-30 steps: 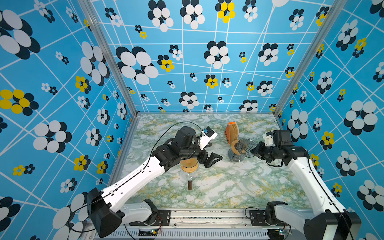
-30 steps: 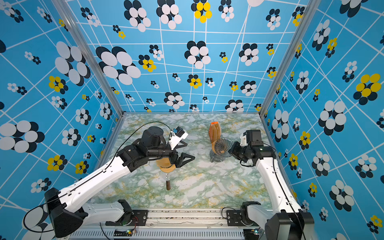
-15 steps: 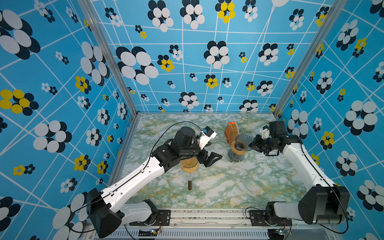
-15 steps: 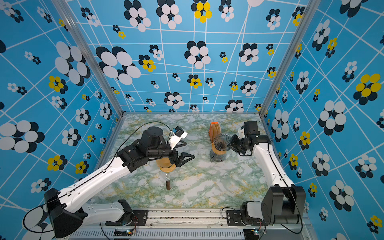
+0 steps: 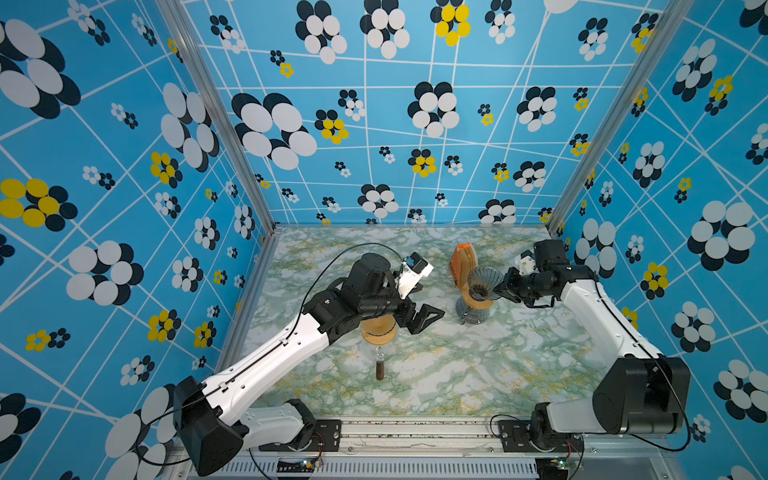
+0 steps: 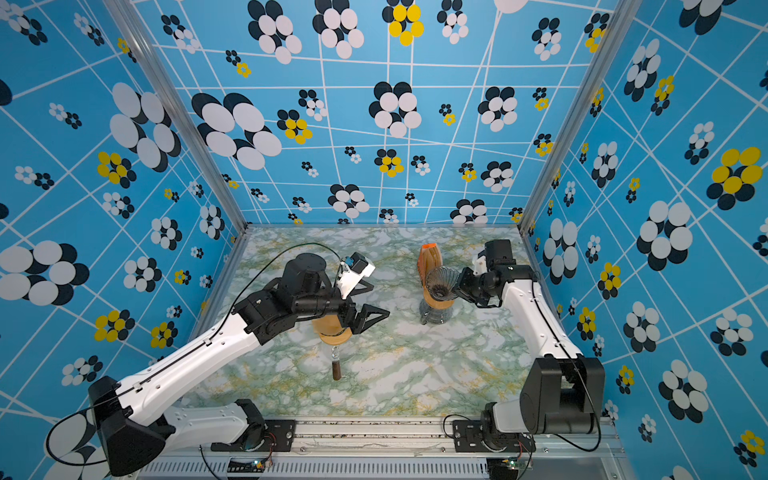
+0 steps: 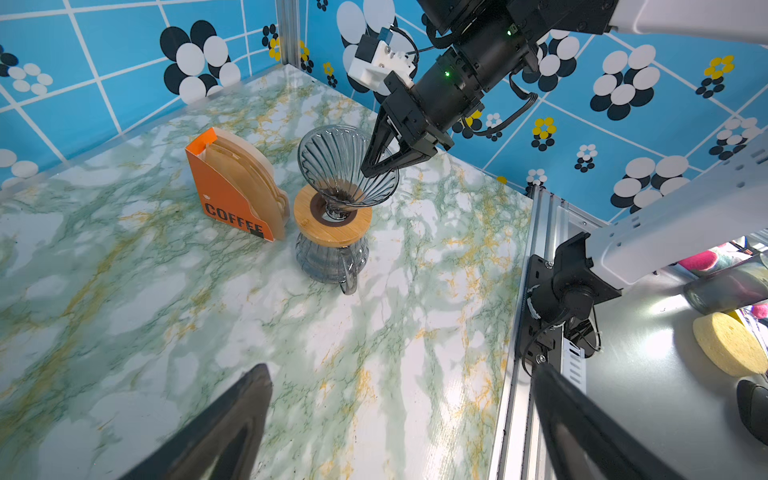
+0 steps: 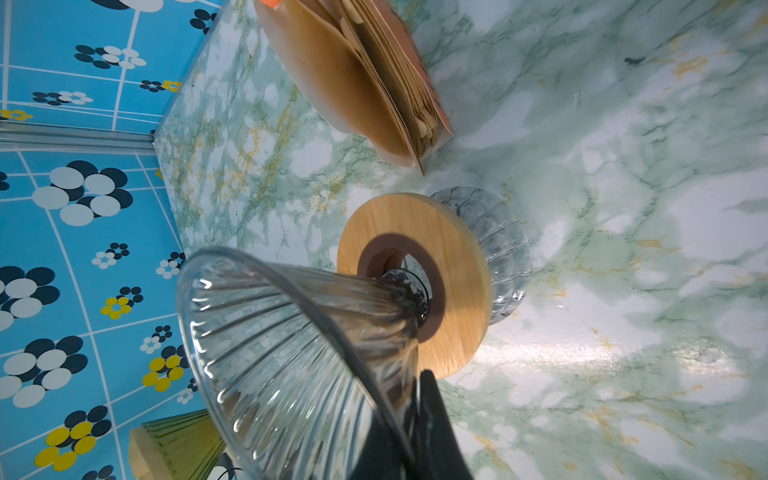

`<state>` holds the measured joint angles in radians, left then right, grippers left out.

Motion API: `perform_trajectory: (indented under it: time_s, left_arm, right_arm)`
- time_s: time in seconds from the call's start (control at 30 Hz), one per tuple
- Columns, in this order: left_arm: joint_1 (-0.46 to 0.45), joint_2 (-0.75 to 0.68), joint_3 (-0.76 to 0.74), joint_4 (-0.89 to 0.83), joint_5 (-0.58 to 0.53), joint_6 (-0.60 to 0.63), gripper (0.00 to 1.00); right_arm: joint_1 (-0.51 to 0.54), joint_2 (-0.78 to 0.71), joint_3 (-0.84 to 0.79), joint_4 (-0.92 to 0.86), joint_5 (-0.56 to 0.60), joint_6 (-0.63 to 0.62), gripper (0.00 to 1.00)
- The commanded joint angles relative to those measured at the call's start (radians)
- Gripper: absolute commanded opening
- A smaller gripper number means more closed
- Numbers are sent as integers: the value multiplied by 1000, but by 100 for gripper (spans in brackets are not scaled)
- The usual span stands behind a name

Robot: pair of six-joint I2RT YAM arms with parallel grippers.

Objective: Place the coffee filter in the dripper
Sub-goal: 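Carry the glass dripper over the bamboo ring with the right gripper, then lower the glass dripper into the bamboo ring and open the right gripper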

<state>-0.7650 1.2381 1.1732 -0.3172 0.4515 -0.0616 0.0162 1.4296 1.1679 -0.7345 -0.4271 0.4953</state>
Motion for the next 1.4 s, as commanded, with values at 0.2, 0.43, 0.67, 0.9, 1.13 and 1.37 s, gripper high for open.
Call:
perform_trajectory:
  time_s: [0.2, 0.43, 0.67, 0.9, 1.13, 1.37]
  left_arm:
    - [9, -1, -4, 3, -5, 11, 99]
    - [10, 0, -4, 1, -5, 11, 99]
    - [10, 3, -2, 1, -2, 9, 99]
    - [9, 3, -2, 1, -2, 9, 99]
    - [10, 3, 0, -3, -2, 9, 99]
    - [9, 1, -1, -1, -4, 11, 99]
  right_arm:
    - [-7, 65, 42, 18, -21, -50, 9]
    - [-7, 80, 42, -15, -14, -73, 10]
    - [-6, 82, 46, -51, 3, -95, 10]
    - [-6, 72, 67, -63, 4, -90, 16]
    - [-6, 82, 96, -72, -5, -87, 13]
    - [-6, 84, 95, -72, -1, -86, 12]
